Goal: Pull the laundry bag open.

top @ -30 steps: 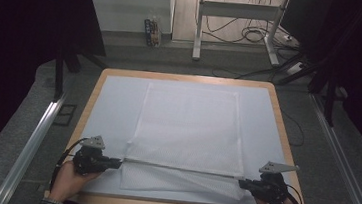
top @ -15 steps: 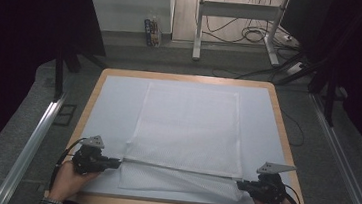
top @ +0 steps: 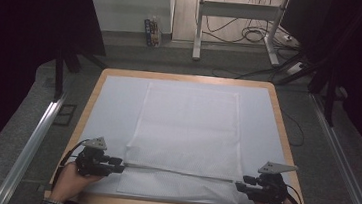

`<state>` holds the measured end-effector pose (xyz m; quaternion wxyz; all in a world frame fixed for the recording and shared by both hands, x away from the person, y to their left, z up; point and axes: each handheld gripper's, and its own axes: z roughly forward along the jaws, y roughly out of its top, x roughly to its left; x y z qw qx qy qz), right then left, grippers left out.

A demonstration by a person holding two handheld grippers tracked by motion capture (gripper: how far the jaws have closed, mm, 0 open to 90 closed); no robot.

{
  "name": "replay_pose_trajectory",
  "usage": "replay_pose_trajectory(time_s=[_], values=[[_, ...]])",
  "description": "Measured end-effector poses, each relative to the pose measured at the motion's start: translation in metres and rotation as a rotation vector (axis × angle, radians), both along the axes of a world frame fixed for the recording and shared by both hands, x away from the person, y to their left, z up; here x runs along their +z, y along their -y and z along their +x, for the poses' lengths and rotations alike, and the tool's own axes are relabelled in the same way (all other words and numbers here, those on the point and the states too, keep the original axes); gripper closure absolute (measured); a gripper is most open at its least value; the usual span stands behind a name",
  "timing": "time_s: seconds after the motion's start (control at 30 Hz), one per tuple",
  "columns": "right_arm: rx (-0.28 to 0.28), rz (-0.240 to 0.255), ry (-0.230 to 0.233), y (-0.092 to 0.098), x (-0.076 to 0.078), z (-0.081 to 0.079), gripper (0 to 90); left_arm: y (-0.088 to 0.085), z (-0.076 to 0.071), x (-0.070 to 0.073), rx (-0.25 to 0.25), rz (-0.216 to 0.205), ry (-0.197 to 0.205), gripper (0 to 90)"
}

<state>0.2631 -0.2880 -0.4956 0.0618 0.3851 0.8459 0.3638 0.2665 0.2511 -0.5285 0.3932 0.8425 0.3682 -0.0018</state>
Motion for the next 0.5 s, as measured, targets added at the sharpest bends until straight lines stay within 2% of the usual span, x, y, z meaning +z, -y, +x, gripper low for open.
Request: replay_pose_trajectory(time_s=[0.17, 0.33, 0.43, 0.5], values=[[-0.002, -0.047, 0.064, -0.002, 0.001, 0.000, 36.7, 0.002, -0.003, 0.000, 0.042, 0.015, 0.045, 33.0], [-0.011, -0.044, 0.095, -0.001, 0.003, 0.000, 30.1, 0.003, -0.005, 0.000, 0.075, 0.022, 0.062, 19.4], [-0.031, -0.036, 0.084, -0.001, 0.005, -0.003, 33.4, 0.005, -0.012, 0.001, 0.074, 0.023, 0.064, 22.5], [-0.029, -0.060, 0.073, -0.003, 0.005, -0.007, 39.8, 0.009, -0.021, 0.003, 0.057, 0.045, 0.080, 32.5]])
